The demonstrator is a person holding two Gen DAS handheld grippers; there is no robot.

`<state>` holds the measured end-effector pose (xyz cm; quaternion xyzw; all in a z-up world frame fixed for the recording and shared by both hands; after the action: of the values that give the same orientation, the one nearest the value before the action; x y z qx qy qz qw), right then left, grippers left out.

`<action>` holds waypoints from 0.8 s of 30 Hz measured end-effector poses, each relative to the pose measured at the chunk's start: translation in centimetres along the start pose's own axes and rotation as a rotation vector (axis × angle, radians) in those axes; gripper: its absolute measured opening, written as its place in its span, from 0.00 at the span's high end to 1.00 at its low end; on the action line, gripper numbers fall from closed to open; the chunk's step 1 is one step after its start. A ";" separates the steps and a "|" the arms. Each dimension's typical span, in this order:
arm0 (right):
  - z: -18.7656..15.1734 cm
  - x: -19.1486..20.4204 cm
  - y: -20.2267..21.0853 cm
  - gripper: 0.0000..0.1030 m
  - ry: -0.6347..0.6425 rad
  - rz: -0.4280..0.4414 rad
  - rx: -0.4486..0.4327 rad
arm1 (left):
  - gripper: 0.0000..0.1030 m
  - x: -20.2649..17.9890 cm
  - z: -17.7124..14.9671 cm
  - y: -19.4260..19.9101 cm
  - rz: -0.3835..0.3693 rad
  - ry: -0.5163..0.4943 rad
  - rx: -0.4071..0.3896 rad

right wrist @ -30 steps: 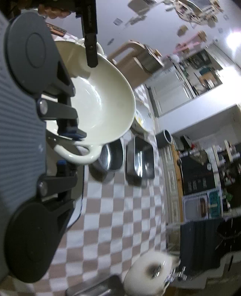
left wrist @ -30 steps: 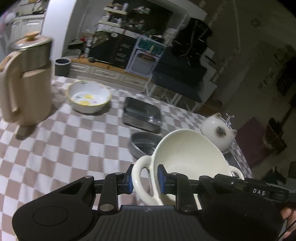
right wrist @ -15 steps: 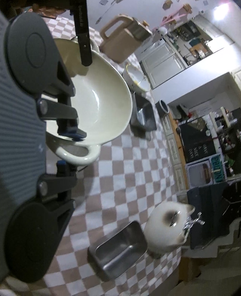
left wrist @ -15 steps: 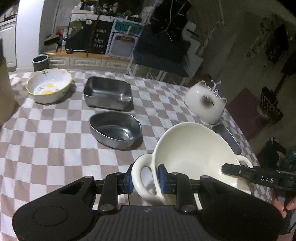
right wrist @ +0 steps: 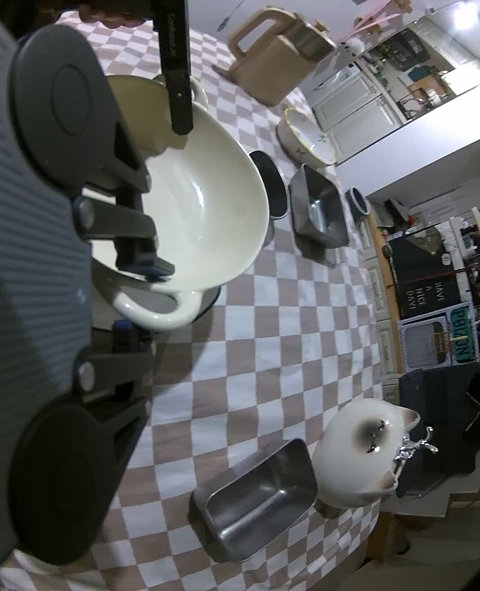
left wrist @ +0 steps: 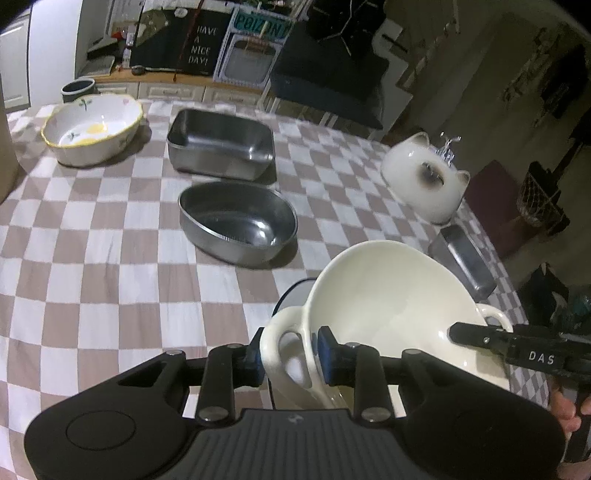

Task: Organize plates and bowls
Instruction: 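Carry the cream bowl with both grippers over the white dark-rimmed plate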

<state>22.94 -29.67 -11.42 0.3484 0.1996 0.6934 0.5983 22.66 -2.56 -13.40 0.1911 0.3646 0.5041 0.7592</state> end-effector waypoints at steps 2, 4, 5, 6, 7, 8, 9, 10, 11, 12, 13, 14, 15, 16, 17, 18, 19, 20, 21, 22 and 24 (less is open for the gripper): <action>-0.1 -0.1 -0.3 0.74 0.002 -0.008 0.016 | 0.69 0.0 -0.3 -0.5 0.012 -0.010 0.021; -0.2 -0.1 -0.7 0.74 0.005 -0.013 0.030 | 0.68 0.0 -0.6 -0.9 0.018 -0.019 0.041; -0.3 -0.1 -0.8 0.74 0.009 -0.017 0.035 | 0.67 0.2 -0.8 -1.1 0.019 -0.017 0.049; -0.3 0.0 -1.0 0.74 0.016 -0.021 0.040 | 0.67 0.3 -0.8 -1.3 0.020 -0.013 0.055; -0.4 0.1 -1.1 0.74 0.022 -0.024 0.045 | 0.67 0.5 -0.9 -1.5 0.022 -0.011 0.061; -0.4 0.1 -1.2 0.74 0.027 -0.026 0.051 | 0.66 0.6 -1.0 -1.6 0.024 -0.010 0.065; -0.5 0.2 -1.3 0.74 0.031 -0.027 0.056 | 0.66 0.6 -1.1 -1.7 0.027 -0.011 0.068; -0.6 0.3 -1.5 0.74 0.035 -0.028 0.063 | 0.66 0.7 -1.1 -1.8 0.029 -0.012 0.071; -0.6 0.4 -1.6 0.74 0.040 -0.030 0.067 | 0.65 0.8 -1.2 -1.9 0.030 -0.011 0.073; -0.6 0.4 -1.7 0.75 0.042 -0.031 0.071 | 0.65 0.8 -1.2 -2.0 0.031 -0.010 0.076; -0.6 0.5 -1.7 0.75 0.044 -0.033 0.072 | 0.65 0.8 -1.2 -2.1 0.032 -0.009 0.079; -0.6 0.5 -1.8 0.75 0.046 -0.035 0.073 | 0.65 0.9 -1.2 -2.3 0.034 -0.008 0.081; -0.5 0.6 -1.9 0.75 0.047 -0.038 0.074 | 0.64 0.9 -1.3 -2.4 0.036 -0.008 0.083; -0.5 0.5 -2.0 0.75 0.047 -0.040 0.076 | 0.64 0.8 -1.3 -2.5 0.039 -0.011 0.084; -0.5 0.5 -2.1 0.75 0.047 -0.043 0.078 | 0.63 0.8 -1.3 -2.7 0.042 -0.014 0.087; -0.5 0.5 -2.2 0.75 0.048 -0.046 0.082 | 0.62 0.8 -1.4 -2.9 0.045 -0.015 0.091; -0.5 0.5 -2.3 0.75 0.049 -0.048 0.083 | 0.62 0.7 -1.4 -3.1 0.047 -0.014 0.097; -0.5 0.6 -2.3 0.75 0.052 -0.051 0.085 | 0.62 0.7 -1.4 -3.3 0.048 -0.013 0.103; -0.5 0.6 -2.4 0.75 0.053 -0.054 0.087 | 0.61 0.7 -1.5 -3.4 0.050 -0.014 0.107; -0.6 0.6 -2.5 0.75 0.054 -0.058 0.090 | 0.61 0.6 -1.5 -3.6 0.051 -0.018 0.112; -0.6 0.5 -2.6 0.75 0.056 -0.061 0.096 | 0.60 0.5 -1.6 -3.8 0.052 -0.027 0.119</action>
<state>24.26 -28.56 -13.52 0.3511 0.2600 0.6739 0.5958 23.93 -3.77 -17.14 0.2519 0.3785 0.4986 0.7380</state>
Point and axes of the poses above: each gripper's, at about its wrist camera, not at the fingertips, and y roughly against the way its jaws point, x to its left, z to its top, the point moved 1 cm from there along -y, roughly the way its jaws point, and after that the axes turned 12 degrees about -x, right-handed, at the moved point
